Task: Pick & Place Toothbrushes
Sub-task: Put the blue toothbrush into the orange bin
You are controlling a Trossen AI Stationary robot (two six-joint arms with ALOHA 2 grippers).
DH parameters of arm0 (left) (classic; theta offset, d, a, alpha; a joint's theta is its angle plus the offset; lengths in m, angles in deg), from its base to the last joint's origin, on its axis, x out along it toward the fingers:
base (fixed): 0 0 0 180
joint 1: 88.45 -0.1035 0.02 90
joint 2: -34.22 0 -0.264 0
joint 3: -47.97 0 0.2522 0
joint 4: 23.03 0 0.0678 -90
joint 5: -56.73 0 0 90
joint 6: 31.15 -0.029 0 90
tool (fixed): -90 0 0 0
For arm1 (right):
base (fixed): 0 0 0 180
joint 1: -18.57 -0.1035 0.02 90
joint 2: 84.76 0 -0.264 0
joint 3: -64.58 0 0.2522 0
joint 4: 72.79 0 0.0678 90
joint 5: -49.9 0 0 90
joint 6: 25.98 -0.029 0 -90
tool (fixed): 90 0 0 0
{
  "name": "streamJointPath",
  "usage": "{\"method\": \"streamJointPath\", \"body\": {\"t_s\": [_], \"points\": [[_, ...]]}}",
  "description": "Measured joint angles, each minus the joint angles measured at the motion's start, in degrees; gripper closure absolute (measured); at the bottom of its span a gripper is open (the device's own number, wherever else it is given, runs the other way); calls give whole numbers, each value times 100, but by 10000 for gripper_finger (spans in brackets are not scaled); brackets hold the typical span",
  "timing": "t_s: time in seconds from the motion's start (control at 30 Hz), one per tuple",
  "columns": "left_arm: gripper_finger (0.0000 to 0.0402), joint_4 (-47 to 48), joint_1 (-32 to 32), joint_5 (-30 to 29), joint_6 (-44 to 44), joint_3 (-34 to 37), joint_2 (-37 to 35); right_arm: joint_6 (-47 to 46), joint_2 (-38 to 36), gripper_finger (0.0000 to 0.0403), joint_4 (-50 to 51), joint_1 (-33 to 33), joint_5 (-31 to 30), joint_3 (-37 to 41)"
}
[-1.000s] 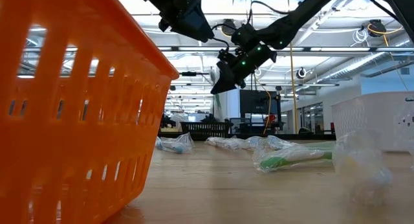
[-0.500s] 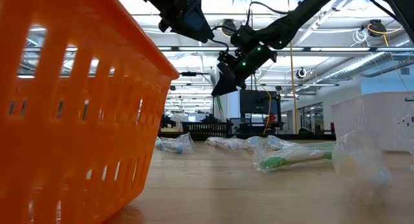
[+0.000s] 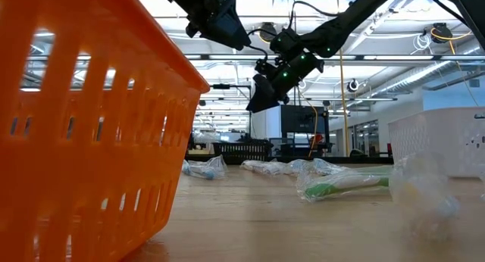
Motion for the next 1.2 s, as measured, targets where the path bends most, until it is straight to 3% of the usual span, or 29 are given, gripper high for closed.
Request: {"method": "streamJointPath", "body": {"t_s": [0.37, 0.57, 0.87, 1.07, 1.2], "points": [[249, 109, 0, 0, 8, 0, 2, -11, -2, 211, 250, -207, 47, 0], [249, 298, 0, 0, 18, 0, 2, 81, -42, 212, 1160, -657, 792, 7], [249, 597, 0, 0, 22, 0, 2, 112, -39, 220, 2780, -1508, 770, 9], [249, 847, 0, 0, 135, 0, 2, -453, -39, 220, 3325, -1981, 770, 9], [249, 1014, 5, 0, 242, 0, 2, -599, -39, 220, 3503, -2271, 192, 26]]}}
